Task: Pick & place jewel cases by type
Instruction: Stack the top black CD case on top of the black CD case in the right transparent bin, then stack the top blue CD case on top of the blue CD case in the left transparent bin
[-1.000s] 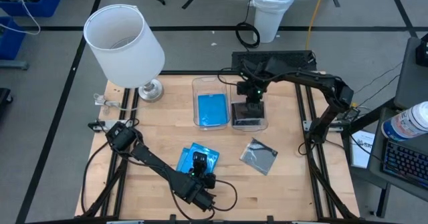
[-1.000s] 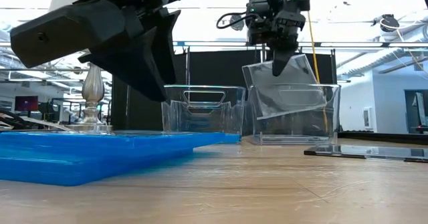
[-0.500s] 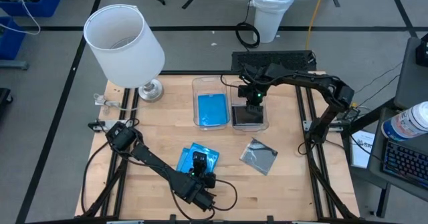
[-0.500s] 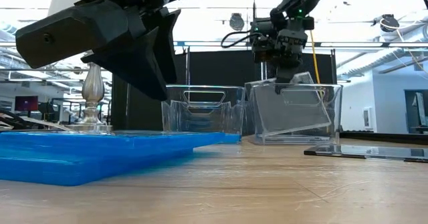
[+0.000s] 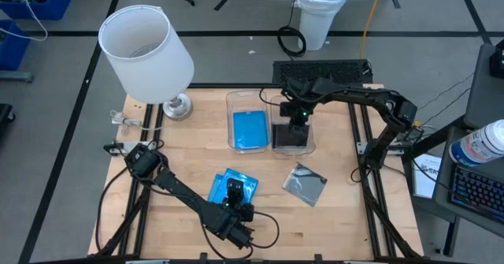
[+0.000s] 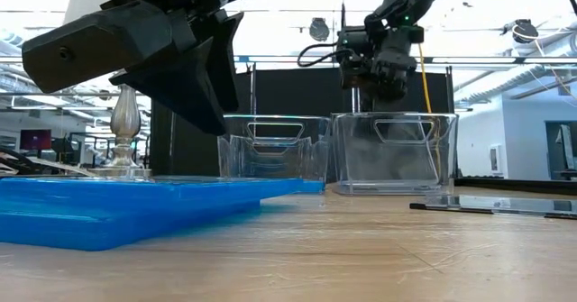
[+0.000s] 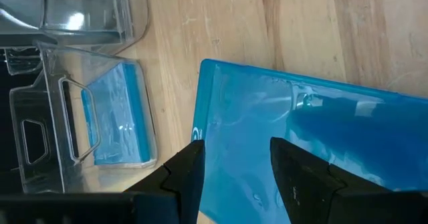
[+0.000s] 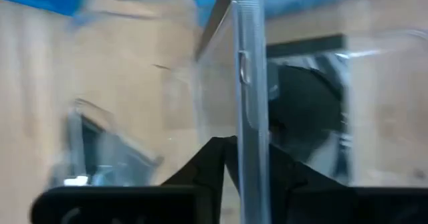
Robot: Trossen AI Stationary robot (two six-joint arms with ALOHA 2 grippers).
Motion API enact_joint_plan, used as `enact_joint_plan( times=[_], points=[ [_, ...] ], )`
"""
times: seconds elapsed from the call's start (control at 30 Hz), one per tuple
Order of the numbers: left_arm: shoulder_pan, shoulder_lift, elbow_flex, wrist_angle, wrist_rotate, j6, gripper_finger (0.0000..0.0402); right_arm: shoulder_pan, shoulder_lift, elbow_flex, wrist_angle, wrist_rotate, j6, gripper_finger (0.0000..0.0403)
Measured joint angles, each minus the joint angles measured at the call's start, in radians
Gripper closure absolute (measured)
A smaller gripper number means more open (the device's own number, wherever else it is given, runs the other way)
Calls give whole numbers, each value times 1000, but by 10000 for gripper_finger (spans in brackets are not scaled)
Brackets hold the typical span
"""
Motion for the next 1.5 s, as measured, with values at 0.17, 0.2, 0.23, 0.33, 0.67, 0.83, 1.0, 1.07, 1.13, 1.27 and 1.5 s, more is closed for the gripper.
enact_joint_plan(
  times=[0.17, 0.2, 0.23, 0.33, 0.67, 0.83, 1.0, 1.07, 1.13, 1.27, 1.5],
  points=[
    [0, 0, 0, 0, 1, -2, 227, 11, 0, 0, 8, 136, -10, 295],
    [0, 0, 0, 0, 1, -4, 227, 14, 0, 0, 13, 158, -14, 284],
    [0, 0, 0, 0, 1, -6, 227, 16, -1, 0, 15, 181, -22, 275],
    [0, 0, 0, 0, 1, -6, 227, 26, -6, 1, 33, 251, -42, 249],
    [0, 0, 0, -10, 1, 15, 227, 48, -83, 100, 86, 361, -44, 197],
    [-5, 0, 0, -78, 19, 36, 227, 121, -216, 147, 92, 356, 16, 194],
    [-34, -57, -2, -309, 78, -18, 242, 328, -350, 148, 88, 354, 106, 225],
    [-47, -104, -2, -399, 75, -112, 259, 433, -377, 147, 108, 358, 176, 245],
    [-65, -151, -4, -421, 66, -176, 280, 548, -393, 125, 145, 381, 236, 269],
    [-135, -269, -74, -291, 11, -176, 324, 752, -393, 48, 259, 453, 278, 321],
    [-237, -443, -380, -39, -11, -166, 395, 922, -376, -197, 610, 484, 362, 398]
  ],
)
